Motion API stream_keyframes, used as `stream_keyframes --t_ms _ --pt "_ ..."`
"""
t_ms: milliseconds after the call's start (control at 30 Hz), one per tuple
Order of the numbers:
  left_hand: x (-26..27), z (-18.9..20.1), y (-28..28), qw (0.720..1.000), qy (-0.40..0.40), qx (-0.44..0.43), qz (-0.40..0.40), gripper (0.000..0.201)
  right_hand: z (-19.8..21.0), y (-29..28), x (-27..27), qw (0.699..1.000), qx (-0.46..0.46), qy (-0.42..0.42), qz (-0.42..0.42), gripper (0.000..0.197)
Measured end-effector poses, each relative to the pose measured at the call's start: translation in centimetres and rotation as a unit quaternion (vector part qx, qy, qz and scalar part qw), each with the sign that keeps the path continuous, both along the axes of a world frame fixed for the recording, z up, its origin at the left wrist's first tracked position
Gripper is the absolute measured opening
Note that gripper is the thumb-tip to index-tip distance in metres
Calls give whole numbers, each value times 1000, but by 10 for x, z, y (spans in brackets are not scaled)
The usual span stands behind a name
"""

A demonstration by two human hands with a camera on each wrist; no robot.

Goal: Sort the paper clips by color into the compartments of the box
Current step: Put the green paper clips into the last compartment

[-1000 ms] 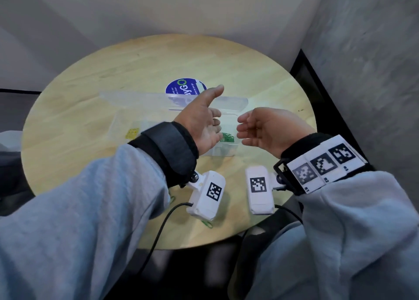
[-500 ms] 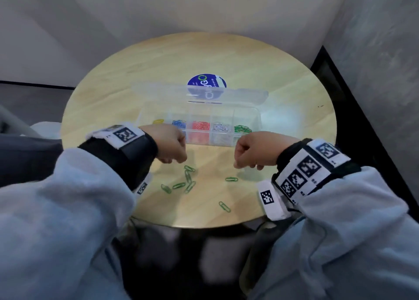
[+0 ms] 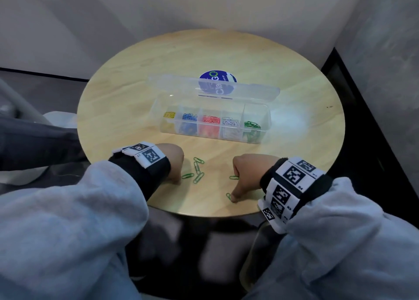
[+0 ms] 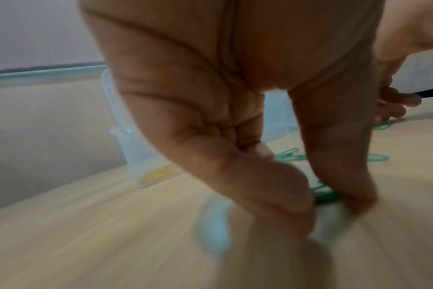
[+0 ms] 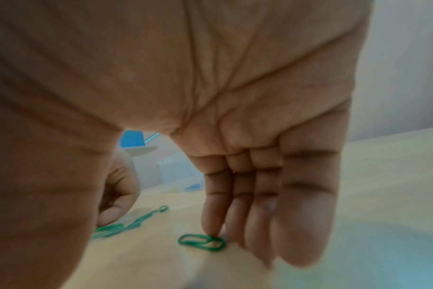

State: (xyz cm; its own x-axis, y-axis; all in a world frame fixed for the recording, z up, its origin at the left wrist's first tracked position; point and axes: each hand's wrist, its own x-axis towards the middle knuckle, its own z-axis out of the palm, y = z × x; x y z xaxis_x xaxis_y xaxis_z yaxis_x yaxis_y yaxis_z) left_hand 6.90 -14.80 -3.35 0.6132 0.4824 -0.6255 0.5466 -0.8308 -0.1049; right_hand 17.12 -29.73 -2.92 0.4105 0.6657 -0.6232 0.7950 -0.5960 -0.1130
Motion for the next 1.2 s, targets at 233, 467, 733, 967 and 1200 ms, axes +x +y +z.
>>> stream_keyframes --t_ms 233,467,733,967,1200 --pt "5 -9 -1 992 -104 -70 16 18 -11 5 -8 999 23 -8 23 39" --pt "9 -6 -5 988 -132 -81 20 79 -16 10 -5 999 18 -21 27 21" --pt "15 -11 -10 990 -128 -62 -16 45 -16 9 -2 998 36 -37 37 20" --pt "16 -12 -9 987 -146 -59 -38 25 -16 11 -3 999 42 -14 30 26" --pt "21 -6 -14 991 -108 -46 -64 21 -22 15 -8 998 27 -37 53 17"
